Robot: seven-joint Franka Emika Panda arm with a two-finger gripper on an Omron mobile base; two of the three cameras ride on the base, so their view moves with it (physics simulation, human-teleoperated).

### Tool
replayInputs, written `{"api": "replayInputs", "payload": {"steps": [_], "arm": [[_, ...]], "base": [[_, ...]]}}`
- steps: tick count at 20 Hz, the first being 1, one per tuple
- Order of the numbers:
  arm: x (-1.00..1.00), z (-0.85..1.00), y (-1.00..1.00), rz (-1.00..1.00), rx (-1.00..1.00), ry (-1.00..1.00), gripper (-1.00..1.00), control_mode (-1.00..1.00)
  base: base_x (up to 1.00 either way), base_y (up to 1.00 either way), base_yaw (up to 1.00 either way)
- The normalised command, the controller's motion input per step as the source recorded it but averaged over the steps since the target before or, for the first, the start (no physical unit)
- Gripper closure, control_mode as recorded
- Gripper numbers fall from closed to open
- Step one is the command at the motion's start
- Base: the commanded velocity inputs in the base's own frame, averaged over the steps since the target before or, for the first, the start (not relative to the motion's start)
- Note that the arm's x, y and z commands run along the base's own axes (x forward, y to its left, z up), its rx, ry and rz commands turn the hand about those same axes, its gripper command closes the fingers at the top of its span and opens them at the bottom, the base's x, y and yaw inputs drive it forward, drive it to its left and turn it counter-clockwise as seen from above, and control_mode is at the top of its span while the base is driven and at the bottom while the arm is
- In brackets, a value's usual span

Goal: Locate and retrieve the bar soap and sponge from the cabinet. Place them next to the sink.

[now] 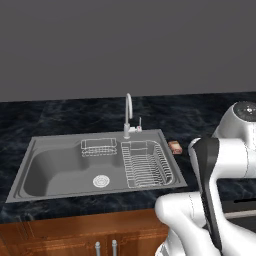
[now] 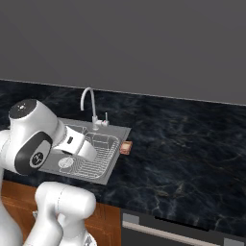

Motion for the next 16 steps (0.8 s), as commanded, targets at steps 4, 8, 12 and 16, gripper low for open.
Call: {"api": "replayInputs", "payload": {"steps": [4,8,12,16], "arm": [[0.0,0.0,0.0,0.0,0.0,0.0,-1.0,-1.0],[0.0,0.0,0.0,0.0,0.0,0.0,-1.0,1.0],[0.0,0.0,0.0,0.0,0.0,0.0,-1.0,1.0],[0.0,0.0,0.0,0.0,0.0,0.0,-1.0,1.0]], "base": [[0.0,0.0,0.0],[0.0,0.0,-0.01],[0.05,0.01,-0.36],[0.0,-0.02,-0.46]]}}
